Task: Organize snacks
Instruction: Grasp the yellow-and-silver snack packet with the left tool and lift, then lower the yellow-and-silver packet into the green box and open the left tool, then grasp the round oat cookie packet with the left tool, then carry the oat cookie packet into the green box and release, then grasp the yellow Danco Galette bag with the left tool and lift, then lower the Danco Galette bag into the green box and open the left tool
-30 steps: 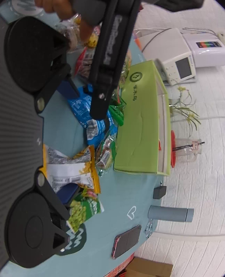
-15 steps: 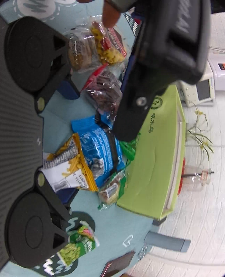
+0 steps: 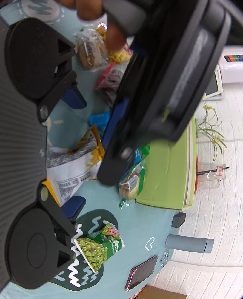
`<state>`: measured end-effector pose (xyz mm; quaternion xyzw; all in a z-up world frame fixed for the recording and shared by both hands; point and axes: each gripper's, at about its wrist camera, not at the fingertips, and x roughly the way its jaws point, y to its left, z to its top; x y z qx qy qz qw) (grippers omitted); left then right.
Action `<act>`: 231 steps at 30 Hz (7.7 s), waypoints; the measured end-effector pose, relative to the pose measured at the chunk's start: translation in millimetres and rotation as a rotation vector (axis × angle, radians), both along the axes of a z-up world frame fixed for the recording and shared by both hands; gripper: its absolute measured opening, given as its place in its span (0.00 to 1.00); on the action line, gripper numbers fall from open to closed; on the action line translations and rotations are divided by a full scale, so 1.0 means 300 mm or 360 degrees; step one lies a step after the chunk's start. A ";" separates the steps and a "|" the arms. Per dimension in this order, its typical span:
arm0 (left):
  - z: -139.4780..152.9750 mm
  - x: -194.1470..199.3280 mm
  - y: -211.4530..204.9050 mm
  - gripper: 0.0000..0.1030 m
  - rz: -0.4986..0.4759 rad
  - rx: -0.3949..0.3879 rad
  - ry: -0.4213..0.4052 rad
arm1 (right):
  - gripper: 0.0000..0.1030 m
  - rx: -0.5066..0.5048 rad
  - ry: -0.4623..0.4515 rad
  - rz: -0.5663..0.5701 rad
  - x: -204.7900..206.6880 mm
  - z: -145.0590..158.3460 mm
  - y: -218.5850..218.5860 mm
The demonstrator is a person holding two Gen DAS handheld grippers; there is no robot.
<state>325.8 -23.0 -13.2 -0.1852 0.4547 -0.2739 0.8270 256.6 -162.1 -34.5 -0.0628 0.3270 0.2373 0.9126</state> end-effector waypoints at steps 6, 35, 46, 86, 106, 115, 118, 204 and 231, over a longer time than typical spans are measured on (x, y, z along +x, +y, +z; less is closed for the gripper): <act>-0.029 -0.046 -0.019 0.11 -0.0072 -0.0011 0.0049 | 0.97 0.0050 0.0011 0.0034 -0.116 0.005 0.012; -0.030 -0.178 -0.019 0.18 -0.0021 0.0097 -0.0029 | 0.45 -0.0052 -0.0055 -0.0006 -0.183 0.026 -0.081; 0.187 -0.085 0.044 0.16 0.0077 0.0057 -0.0196 | 0.43 -0.0058 -0.0213 0.0064 -0.110 0.171 -0.033; 0.242 -0.249 0.421 0.67 0.0471 0.0195 -0.0562 | 0.99 0.0119 -0.0217 0.0309 -0.065 0.161 0.137; -0.014 -0.325 0.291 0.58 0.0137 0.0162 -0.0104 | 0.99 0.0049 0.0011 0.0312 -0.237 0.000 0.201; -0.021 -0.311 0.295 0.52 0.0185 0.0232 -0.0104 | 0.90 0.0031 0.0009 0.0297 -0.211 -0.001 0.214; -0.026 -0.326 0.287 0.19 0.0157 0.0255 -0.0118 | 0.73 -0.0002 -0.0030 0.0303 -0.214 0.010 0.220; 0.110 -0.445 0.638 0.31 0.0801 0.0318 -0.0289 | 0.80 0.0159 -0.0036 0.0603 -0.146 0.056 0.509; 0.210 0.519 0.547 0.50 0.0500 0.0470 -0.0304 | 0.89 -0.0045 -0.0004 0.0480 0.743 0.194 0.522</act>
